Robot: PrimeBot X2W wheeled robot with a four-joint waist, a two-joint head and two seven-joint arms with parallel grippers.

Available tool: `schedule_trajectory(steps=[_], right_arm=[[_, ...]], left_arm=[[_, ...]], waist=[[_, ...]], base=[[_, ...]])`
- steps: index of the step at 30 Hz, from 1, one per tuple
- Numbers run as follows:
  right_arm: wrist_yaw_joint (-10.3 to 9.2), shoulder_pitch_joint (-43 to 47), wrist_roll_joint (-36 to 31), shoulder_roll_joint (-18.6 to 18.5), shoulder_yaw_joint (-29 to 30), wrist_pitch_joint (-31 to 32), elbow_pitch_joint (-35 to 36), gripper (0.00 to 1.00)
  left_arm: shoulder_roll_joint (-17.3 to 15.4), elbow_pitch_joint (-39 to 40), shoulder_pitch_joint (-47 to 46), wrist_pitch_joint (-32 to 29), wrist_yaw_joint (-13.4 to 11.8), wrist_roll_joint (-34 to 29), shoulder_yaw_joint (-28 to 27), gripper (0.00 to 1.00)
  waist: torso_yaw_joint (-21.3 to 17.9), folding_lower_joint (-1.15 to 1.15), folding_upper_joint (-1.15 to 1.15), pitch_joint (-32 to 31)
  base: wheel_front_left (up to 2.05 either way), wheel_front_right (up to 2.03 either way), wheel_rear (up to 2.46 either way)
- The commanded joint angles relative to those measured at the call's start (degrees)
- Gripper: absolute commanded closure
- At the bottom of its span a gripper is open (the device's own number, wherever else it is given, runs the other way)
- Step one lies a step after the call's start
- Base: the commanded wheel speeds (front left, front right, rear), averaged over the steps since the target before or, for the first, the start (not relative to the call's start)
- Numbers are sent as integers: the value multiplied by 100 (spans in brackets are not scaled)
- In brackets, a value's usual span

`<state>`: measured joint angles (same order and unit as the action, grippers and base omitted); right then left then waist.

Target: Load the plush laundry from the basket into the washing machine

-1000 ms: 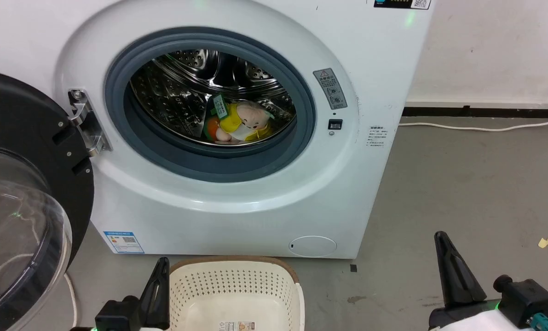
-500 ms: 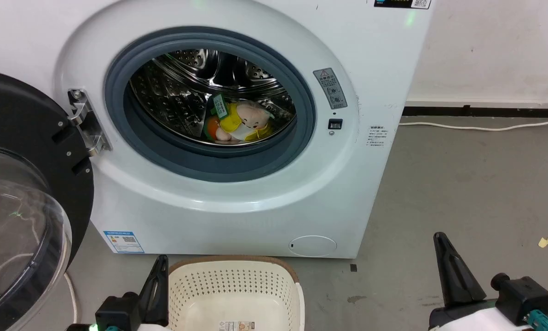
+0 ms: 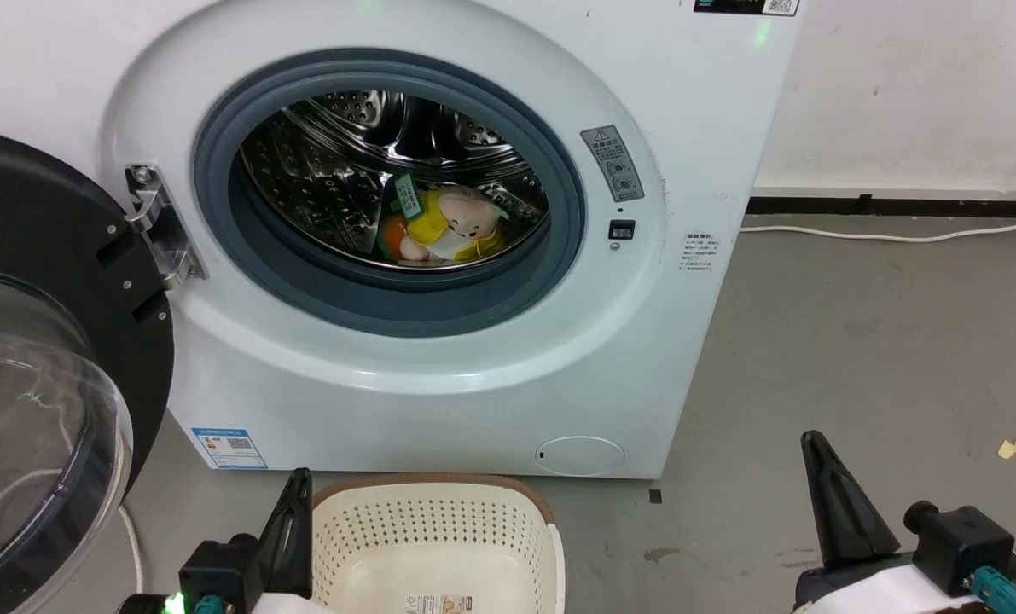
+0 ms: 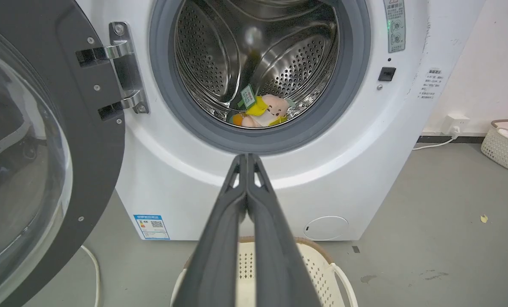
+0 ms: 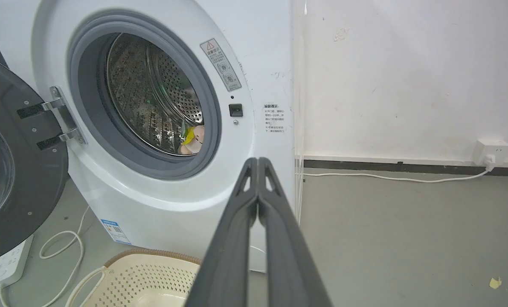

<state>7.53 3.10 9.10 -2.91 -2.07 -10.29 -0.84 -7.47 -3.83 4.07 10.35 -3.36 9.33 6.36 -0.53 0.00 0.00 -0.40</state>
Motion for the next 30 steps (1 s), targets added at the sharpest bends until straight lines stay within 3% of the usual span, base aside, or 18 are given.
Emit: schedule_trajectory(steps=[1, 30], right_arm=[[-1, -68, -46, 1, 19, 27, 22, 100], [-2, -148, -330, 2, 81, 357, 43, 100]], left_arm=[[40, 43, -90, -39, 23, -66, -46, 100], [178, 155, -194, -366, 126, -351, -240, 100]], waist=[[1, 0, 0, 1], [18, 0, 0, 14]], base=[[0, 0, 0], [0, 0, 0]])
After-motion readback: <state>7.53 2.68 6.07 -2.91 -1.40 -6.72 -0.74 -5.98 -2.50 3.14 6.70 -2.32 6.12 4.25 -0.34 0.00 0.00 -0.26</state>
